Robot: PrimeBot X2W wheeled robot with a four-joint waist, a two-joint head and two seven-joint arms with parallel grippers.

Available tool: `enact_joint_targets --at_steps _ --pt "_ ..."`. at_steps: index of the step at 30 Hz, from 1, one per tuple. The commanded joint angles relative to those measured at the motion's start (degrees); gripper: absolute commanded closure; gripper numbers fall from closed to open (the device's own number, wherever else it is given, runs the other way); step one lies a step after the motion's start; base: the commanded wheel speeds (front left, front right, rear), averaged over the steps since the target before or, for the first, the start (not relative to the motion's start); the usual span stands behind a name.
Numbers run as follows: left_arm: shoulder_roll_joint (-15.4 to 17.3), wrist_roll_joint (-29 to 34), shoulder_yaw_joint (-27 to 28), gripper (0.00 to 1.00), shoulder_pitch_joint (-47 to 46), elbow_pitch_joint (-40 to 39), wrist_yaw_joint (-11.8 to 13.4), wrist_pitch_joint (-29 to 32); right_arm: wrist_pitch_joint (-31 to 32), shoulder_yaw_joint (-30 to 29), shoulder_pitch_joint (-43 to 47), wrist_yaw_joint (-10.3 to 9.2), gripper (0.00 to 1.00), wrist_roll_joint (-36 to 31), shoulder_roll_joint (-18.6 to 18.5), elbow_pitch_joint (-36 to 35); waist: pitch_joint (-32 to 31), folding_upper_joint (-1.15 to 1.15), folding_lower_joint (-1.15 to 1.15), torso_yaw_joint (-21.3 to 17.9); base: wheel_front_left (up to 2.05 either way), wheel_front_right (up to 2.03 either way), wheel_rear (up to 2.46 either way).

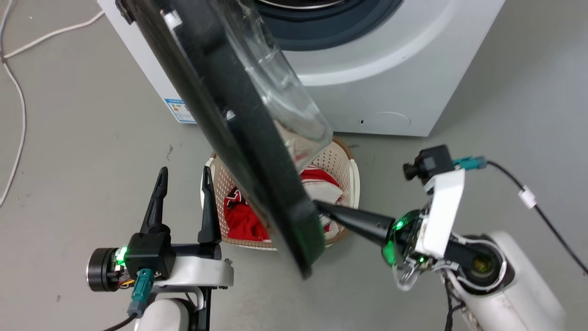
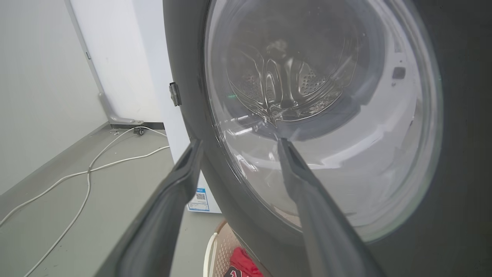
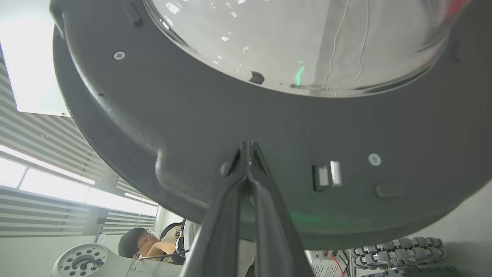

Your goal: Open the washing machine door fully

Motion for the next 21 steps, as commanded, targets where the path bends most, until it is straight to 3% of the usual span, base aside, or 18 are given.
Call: enact_joint_targets --at_steps 1,13,21 --pt "0.05 0.05 0.07 0.00 0.57 0.08 -0.11 -0.15 0.39 0.58 1.32 0.00 1.00 0.28 0.64 -0.69 -0.73 0.00 0.01 0.12 0.00 0.00 0.00" --pt "0.05 0.56 1.40 0.00 3.57 0.93 -0.35 -0.14 -1.57 2.68 8.01 0.00 1.00 -0.19 3.47 -1.04 -4.91 0.00 0.01 -0.38 0.00 0.00 0.00" --pt "0.05 0.70 1.92 0.00 5.78 1.27 -0.55 -0.14 -8.41 -3.20 10.42 0.00 1.00 -0.80 4.02 -1.94 -7.86 0.00 0.01 -1.81 0.00 0.00 0.00"
